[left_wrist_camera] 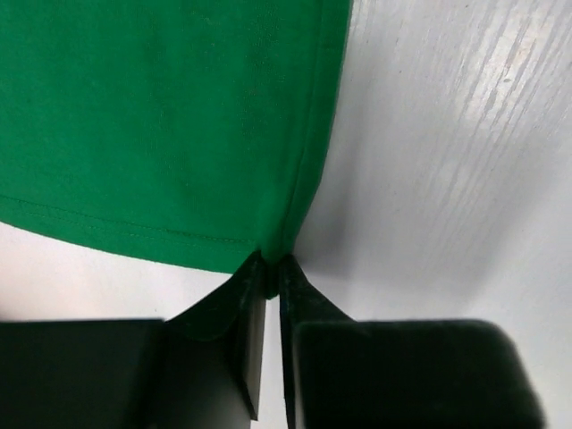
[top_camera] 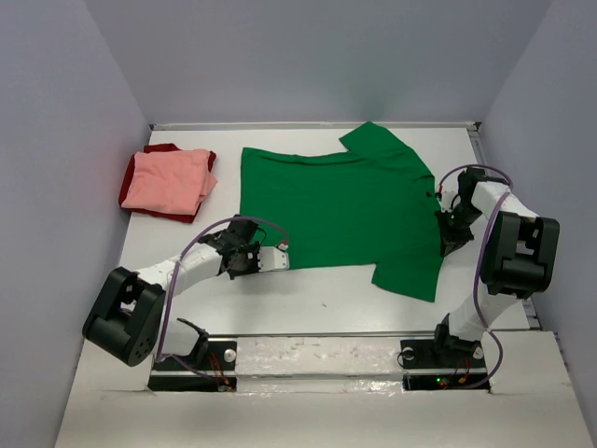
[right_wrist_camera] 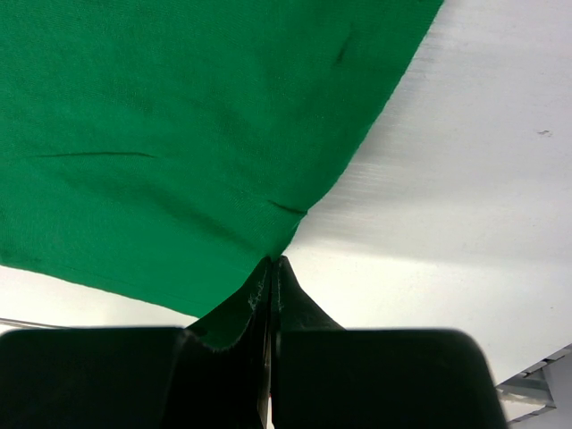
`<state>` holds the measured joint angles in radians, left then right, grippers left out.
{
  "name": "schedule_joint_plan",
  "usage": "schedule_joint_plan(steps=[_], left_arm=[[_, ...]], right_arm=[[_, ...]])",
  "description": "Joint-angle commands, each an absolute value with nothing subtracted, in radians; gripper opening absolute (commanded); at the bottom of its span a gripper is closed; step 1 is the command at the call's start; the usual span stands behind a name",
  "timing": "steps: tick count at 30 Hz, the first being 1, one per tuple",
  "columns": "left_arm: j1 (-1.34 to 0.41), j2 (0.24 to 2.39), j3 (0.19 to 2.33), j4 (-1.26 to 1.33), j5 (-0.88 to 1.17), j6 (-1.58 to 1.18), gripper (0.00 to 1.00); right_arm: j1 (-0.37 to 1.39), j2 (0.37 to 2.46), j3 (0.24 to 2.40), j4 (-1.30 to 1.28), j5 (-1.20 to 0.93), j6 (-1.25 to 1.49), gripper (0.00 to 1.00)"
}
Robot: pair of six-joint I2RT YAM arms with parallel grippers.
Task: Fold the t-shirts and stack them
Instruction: Fold the tshirt
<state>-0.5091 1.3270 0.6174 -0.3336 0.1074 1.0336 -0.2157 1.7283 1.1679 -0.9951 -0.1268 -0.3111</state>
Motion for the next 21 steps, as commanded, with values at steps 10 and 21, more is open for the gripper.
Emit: schedule_joint_plan(steps=[10, 21], left_arm=[[-0.512, 1.284, 0.606, -0.449, 0.152, 1.089, 0.00], [-0.512, 1.221, 0.670, -0.462, 0.080, 1.039, 0.00]], right_arm=[[-0.219, 1.660, 1.189, -1.055, -0.141, -0.327, 0.00], [-0.219, 1.605, 1.226, -1.115, -0.144, -0.333, 0.00]])
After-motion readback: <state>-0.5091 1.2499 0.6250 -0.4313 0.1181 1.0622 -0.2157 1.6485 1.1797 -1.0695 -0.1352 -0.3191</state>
